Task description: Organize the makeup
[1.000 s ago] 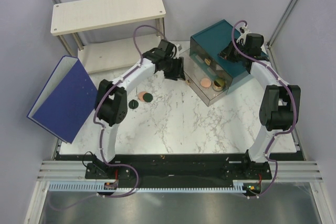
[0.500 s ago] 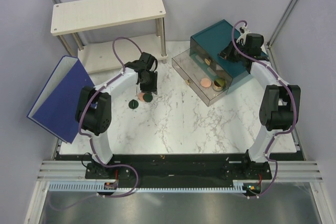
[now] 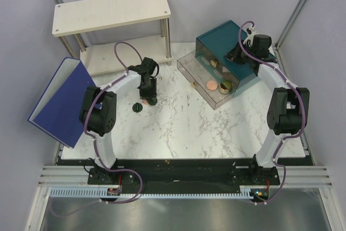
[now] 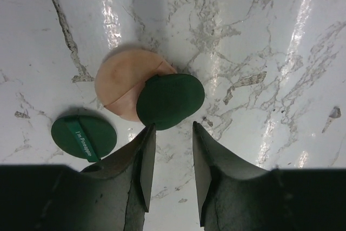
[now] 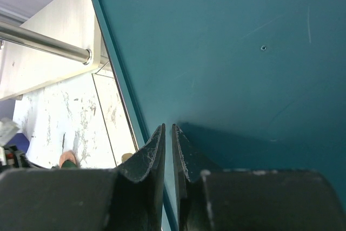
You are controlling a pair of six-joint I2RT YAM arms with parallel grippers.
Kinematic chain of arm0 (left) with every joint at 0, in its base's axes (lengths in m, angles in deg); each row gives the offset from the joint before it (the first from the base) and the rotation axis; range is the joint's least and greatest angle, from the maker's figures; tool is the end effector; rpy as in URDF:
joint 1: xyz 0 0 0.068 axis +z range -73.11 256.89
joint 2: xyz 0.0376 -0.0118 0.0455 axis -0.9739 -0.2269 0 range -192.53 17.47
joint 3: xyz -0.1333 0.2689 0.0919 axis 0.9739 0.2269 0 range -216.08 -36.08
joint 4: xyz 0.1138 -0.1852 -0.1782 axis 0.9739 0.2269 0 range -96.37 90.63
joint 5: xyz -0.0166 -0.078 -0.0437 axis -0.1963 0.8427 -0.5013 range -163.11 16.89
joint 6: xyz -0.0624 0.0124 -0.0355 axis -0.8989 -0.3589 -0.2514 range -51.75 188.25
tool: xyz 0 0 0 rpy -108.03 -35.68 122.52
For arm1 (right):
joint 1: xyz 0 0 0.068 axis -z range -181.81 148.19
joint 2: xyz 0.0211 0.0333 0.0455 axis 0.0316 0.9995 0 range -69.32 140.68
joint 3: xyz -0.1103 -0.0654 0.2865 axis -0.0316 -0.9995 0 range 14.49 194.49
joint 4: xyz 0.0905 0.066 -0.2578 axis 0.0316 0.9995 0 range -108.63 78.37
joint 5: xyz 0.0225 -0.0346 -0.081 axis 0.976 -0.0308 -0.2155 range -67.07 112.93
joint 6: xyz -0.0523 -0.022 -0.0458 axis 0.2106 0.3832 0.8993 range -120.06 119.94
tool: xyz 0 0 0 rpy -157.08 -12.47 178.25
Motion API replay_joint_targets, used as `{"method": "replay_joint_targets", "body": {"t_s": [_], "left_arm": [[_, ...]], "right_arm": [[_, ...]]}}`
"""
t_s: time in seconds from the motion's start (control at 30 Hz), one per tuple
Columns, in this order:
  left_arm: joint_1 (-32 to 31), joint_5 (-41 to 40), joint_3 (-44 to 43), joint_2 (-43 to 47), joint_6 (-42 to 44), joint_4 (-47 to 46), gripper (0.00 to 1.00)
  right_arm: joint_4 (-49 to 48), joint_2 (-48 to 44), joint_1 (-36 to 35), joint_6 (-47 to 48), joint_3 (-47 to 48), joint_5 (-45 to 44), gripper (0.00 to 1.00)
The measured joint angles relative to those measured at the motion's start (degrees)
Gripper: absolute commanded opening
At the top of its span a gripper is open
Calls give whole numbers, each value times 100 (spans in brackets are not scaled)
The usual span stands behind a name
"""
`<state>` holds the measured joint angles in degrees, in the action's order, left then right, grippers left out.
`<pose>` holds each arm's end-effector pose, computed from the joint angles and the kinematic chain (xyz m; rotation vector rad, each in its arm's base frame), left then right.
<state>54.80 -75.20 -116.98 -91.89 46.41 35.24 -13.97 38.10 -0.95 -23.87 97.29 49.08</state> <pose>0.3991 -0.1595 0.2020 -0.0030 2.8022 -0.1369 0.4907 0.0194 0.2867 0.1682 2.0967 0.7171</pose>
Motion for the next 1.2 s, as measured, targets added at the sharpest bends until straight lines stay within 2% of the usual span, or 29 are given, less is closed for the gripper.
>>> {"method": "replay_joint_targets", "body": {"t_s": [0.17, 0.23, 0.37, 0.4, 0.5, 0.77, 0.93, 1.0, 1.03, 1.07, 1.13, 1.17, 1.2], "left_arm": [[-2, 4, -2, -339, 0, 7, 40], [-2, 7, -4, -411, 0, 2, 36], [-2, 4, -59, -431, 7, 15, 14], [-2, 9, -79, -431, 7, 15, 13], [0, 31, -127, -431, 4, 9, 2], [-13, 232, -236, -323, 7, 26, 2], [-83, 374, -658, -297, 7, 33, 2], [-142, 402, -890, -297, 11, 31, 11], [-184, 411, -1034, -297, 22, 39, 19], [-205, 409, -1123, -297, 39, 35, 32], [-240, 385, -1294, -297, 96, 59, 39], [-260, 348, -1377, -304, 92, 101, 50], [-275, 306, -1421, -313, 105, 153, 54]], "right_arm": [[0, 0, 0, 0, 0, 4, 18], [0, 0, 0, 0, 0, 4, 18], [0, 0, 0, 0, 0, 7, 18], [0, 0, 0, 0, 0, 7, 18], [0, 0, 0, 0, 0, 9, 18], [0, 2, 0, 0, 0, 13, 18], [-11, 13, 0, -2, 0, 44, 18], [-17, 17, 0, -4, 0, 61, 18], [-20, 17, 0, -4, 0, 70, 18], [-22, 20, 0, -4, 0, 76, 18], [-22, 22, 0, -4, 0, 81, 18], [-22, 22, 0, -4, 0, 83, 18], [-22, 22, 0, -4, 0, 83, 18]]}}
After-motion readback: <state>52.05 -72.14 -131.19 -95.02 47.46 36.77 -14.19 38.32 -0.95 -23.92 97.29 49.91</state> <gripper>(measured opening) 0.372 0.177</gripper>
